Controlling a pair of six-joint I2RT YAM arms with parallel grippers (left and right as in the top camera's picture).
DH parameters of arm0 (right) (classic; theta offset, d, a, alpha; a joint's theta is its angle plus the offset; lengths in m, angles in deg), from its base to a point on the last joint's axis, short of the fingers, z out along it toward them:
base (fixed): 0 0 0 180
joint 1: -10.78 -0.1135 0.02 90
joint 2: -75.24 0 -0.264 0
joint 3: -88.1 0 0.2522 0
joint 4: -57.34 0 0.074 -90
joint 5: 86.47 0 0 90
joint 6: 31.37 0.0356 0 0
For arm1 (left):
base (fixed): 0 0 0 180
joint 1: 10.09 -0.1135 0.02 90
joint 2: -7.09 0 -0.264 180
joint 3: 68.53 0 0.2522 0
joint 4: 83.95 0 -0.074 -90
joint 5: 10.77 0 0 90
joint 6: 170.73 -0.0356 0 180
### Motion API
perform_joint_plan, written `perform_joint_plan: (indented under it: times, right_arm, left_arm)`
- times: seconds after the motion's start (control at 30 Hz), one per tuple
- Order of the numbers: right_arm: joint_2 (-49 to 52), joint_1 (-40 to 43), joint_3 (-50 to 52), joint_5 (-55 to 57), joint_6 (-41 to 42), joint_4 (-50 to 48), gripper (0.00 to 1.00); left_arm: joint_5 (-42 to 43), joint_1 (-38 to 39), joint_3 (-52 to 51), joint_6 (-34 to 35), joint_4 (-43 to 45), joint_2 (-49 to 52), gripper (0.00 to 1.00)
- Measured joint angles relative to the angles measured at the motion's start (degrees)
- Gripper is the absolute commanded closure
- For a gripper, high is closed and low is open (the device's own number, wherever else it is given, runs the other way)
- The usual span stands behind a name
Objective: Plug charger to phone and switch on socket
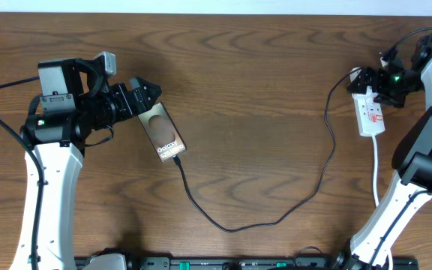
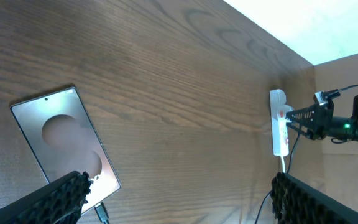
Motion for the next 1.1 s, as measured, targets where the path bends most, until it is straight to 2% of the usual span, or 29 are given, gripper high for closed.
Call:
perform_joint_plan:
  times: [0.2, 0.5, 0.93, 1.1]
  right_arm:
    - [0.39, -0.94, -1.44, 3.5, 3.48, 0.98, 0.01]
    - [3.52, 0.98, -1.53, 12.55, 9.6, 7.58, 0.01]
    - [3.15, 2.51, -1.46, 13.51, 10.78, 9.01, 0.01]
    - [-0.55, 2.51, -1.11, 15.32, 10.78, 9.6, 0.01]
  left_arm:
    - [0.0, 0.0, 0.0, -0.02, 0.0, 0.0, 0.05]
    - [0.0, 0.0, 0.0, -0.02, 0.0, 0.0, 0.05]
    - [0.0, 0.0, 0.0, -0.02, -0.02, 0.0, 0.05]
    - [0.02, 0.0, 0.0, -0.02, -0.02, 0.0, 0.05]
